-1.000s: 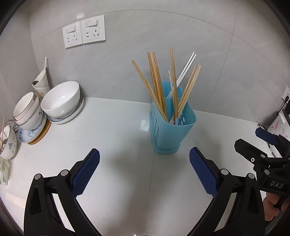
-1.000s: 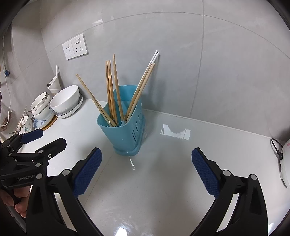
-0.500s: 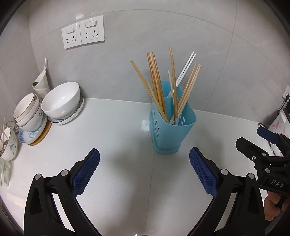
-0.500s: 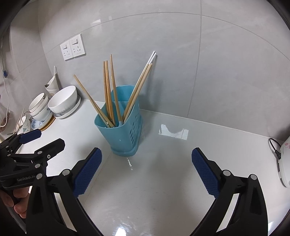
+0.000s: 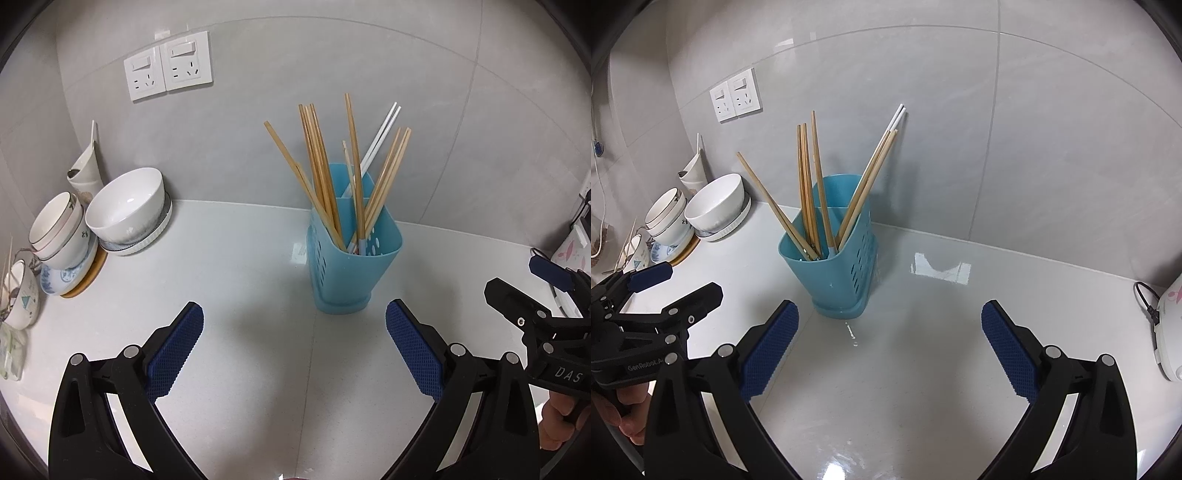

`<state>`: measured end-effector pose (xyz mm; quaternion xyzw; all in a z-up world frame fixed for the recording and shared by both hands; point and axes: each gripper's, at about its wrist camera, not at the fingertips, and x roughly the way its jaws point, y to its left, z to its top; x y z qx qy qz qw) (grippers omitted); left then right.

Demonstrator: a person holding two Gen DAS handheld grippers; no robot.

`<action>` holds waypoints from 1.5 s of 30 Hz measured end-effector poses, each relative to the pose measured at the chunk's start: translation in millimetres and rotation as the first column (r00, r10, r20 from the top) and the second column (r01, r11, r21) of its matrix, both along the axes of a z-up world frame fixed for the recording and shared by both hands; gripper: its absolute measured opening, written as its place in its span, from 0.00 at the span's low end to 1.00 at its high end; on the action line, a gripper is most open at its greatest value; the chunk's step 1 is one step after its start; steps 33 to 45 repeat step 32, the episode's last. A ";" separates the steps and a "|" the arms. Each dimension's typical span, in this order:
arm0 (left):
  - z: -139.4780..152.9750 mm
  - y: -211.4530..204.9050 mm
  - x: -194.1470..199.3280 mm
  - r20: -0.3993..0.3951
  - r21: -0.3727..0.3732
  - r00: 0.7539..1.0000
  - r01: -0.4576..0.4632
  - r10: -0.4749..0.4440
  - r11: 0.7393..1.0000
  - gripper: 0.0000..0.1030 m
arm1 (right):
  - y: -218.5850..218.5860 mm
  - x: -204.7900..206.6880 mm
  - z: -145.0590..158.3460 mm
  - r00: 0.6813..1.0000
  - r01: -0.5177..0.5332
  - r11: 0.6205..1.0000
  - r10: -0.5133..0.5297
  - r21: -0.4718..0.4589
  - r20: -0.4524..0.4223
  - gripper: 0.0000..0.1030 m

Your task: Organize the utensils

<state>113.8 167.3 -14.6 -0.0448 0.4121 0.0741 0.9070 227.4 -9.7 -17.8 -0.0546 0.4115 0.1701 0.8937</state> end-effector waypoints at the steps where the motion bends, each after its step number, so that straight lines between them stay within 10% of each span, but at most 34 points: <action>1: -0.2 0.0 0.6 -0.004 -0.002 1.000 0.004 -0.004 1.000 0.94 | -0.1 0.3 -0.1 1.000 -0.001 1.000 0.001 0.000 0.000 0.93; 45: -1.5 -5.3 7.8 -0.010 0.019 1.000 0.010 -0.010 1.000 0.94 | -2.4 3.2 -3.0 1.000 0.002 1.000 -0.002 0.000 -0.011 0.93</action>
